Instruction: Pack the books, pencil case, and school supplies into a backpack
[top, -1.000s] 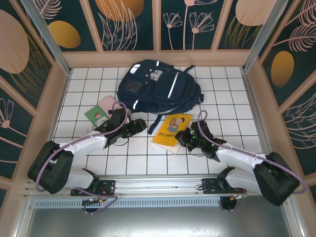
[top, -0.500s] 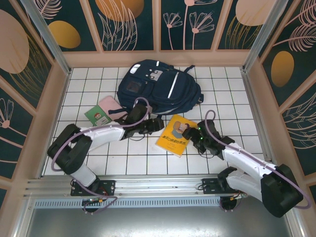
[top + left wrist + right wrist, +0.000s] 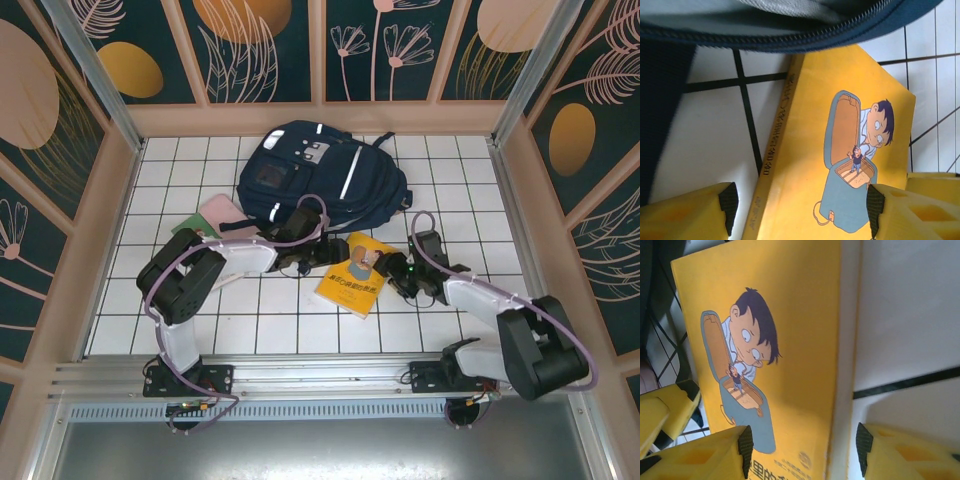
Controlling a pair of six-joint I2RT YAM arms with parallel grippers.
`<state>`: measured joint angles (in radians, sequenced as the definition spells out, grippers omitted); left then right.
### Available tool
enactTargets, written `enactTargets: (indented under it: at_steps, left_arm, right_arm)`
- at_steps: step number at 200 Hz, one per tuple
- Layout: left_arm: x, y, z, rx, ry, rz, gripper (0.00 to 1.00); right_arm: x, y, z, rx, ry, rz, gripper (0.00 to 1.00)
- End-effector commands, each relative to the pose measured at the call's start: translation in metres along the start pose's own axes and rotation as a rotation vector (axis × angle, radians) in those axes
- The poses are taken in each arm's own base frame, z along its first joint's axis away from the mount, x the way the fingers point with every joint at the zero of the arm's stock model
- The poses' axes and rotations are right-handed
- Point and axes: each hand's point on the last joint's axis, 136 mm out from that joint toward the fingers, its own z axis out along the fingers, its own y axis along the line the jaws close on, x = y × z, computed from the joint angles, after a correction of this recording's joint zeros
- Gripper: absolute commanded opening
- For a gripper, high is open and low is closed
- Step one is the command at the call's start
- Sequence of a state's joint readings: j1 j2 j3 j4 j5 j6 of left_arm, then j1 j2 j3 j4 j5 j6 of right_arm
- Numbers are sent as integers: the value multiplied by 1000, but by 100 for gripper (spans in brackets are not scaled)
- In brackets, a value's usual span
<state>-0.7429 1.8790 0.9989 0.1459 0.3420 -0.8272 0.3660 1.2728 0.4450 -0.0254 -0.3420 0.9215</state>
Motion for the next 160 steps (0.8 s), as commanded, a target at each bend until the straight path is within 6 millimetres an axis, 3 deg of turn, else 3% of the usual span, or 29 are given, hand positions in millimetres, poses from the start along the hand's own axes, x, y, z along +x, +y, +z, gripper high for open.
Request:
enactTargets:
  at_steps: [1, 40, 78, 108, 160]
  left_arm:
    - [9, -7, 9, 31, 36, 28, 70]
    - [18, -15, 13, 80, 66, 12, 70]
    - [19, -20, 12, 90, 65, 20, 69]
    - [19, -22, 12, 93, 63, 17, 69]
    - [22, -27, 11, 121, 72, 19, 69]
  right_arm:
    - [-6, 21, 3, -75, 10, -29, 57]
    - [-5, 33, 2, -129, 30, -30, 48]
    - [-7, 48, -15, -176, 6, -34, 38]
    - [-7, 54, -21, -196, 0, -34, 36]
    - [-3, 53, -11, -222, 39, -10, 40]
